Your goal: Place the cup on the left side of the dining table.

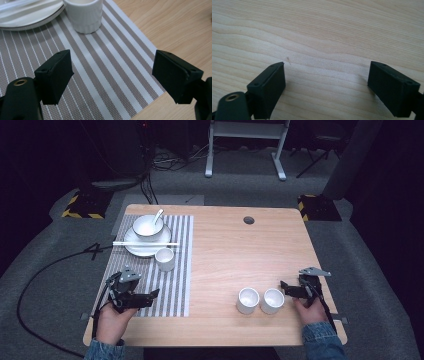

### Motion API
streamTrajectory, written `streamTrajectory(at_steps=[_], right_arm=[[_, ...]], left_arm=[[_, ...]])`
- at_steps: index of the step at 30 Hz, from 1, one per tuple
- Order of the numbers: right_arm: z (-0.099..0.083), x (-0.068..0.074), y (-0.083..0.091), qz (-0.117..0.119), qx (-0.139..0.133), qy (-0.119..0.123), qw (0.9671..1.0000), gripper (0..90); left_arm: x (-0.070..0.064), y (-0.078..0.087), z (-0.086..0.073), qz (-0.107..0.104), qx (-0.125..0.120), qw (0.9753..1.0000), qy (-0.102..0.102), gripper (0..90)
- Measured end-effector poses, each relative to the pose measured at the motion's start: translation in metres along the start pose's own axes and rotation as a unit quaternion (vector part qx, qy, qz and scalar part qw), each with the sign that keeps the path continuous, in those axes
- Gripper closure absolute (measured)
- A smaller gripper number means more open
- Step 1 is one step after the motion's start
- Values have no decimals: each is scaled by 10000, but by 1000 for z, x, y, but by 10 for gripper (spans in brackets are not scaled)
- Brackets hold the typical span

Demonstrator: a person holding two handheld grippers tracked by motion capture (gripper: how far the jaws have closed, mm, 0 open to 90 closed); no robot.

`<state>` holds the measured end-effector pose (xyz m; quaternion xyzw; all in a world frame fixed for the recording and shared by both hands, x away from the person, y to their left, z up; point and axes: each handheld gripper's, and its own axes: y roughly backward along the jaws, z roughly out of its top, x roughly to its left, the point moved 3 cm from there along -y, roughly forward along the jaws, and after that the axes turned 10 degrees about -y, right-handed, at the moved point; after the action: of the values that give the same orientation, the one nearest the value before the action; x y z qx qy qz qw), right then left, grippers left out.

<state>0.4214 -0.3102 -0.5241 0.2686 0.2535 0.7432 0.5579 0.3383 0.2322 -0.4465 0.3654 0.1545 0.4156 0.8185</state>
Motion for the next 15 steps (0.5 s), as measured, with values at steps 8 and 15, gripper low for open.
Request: streamTrajectory(at_steps=[8,15], right_arm=[[0,0,0,2,0,2,10000,145],[0,0,0,3,0,2,10000,146]], left_arm=[[-2,-4,-10,216,194,9995,140,171],[2,-11,-27,374,183,9989,231,170]])
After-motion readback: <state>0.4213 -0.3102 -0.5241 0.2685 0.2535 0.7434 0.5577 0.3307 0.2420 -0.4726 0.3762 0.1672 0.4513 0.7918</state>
